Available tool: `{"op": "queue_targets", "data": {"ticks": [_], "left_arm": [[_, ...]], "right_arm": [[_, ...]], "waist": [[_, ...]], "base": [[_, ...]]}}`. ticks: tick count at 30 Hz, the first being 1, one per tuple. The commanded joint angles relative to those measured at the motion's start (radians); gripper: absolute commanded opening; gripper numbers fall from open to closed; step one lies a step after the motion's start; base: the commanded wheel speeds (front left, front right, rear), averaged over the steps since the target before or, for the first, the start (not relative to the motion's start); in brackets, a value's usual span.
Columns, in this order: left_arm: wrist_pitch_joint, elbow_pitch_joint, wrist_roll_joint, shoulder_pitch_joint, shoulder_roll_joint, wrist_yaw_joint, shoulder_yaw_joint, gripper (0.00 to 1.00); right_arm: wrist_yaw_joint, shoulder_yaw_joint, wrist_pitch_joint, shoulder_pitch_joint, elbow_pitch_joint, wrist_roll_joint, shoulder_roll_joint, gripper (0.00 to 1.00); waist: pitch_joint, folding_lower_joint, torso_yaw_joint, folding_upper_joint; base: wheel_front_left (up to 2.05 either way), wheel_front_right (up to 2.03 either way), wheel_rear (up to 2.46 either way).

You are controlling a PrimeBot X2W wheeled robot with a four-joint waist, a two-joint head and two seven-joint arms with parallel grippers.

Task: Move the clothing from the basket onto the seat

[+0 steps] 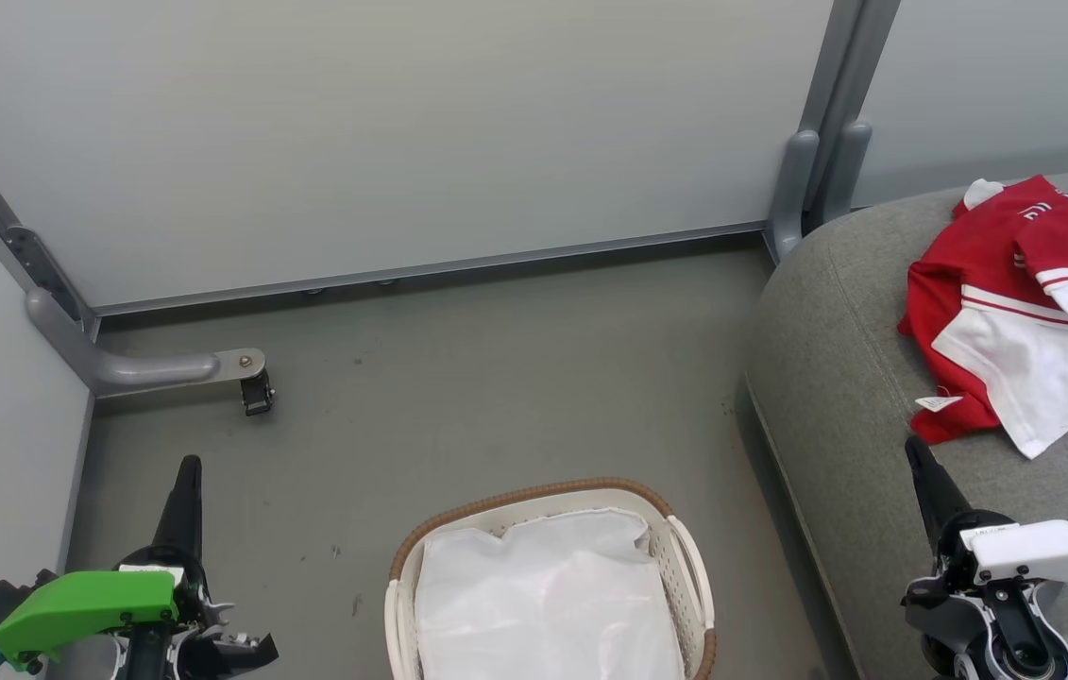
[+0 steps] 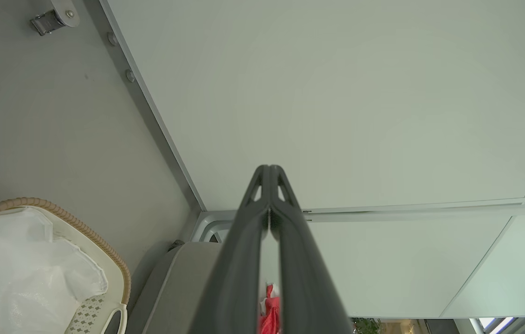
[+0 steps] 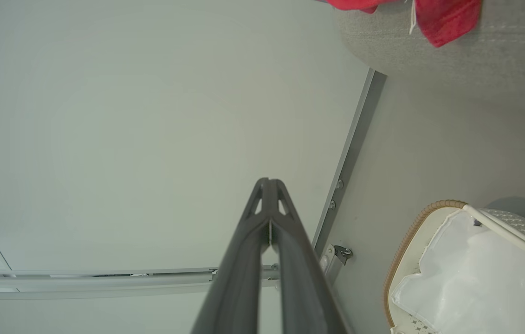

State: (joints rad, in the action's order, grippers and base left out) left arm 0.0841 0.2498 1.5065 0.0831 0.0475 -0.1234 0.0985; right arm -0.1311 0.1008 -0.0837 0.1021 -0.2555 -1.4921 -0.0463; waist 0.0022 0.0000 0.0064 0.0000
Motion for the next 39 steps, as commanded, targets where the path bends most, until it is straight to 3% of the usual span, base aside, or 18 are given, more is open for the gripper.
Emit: {"op": "queue_targets", "data": {"ticks": [1,17,39], "left_arm": [[0.005,-0.005,0.02,0.022,0.005,-0.007,0.007,0.0],[0.034,-0.006,0.111,0.033,0.005,-0.01,0.019,0.0],[0.034,-0.005,0.108,0.031,0.005,-0.009,0.018,0.0]], "right_arm": [[0.001,0.005,-0.006,0.01,0.007,-0.022,-0.006,0.0],[0.001,0.016,-0.034,0.01,0.014,-0.126,-0.007,0.0],[0.0,0.015,-0.034,0.01,0.013,-0.123,-0.007,0.0]], "waist": [[0.0,0.0,0.0,0.0],[0.001,0.0,-0.006,0.0],[0.001,0.0,-0.006,0.0]], "base": [[0.0,0.0,0.0],[0.0,0.0,0.0],[0.0,0.0,0.0]]}}
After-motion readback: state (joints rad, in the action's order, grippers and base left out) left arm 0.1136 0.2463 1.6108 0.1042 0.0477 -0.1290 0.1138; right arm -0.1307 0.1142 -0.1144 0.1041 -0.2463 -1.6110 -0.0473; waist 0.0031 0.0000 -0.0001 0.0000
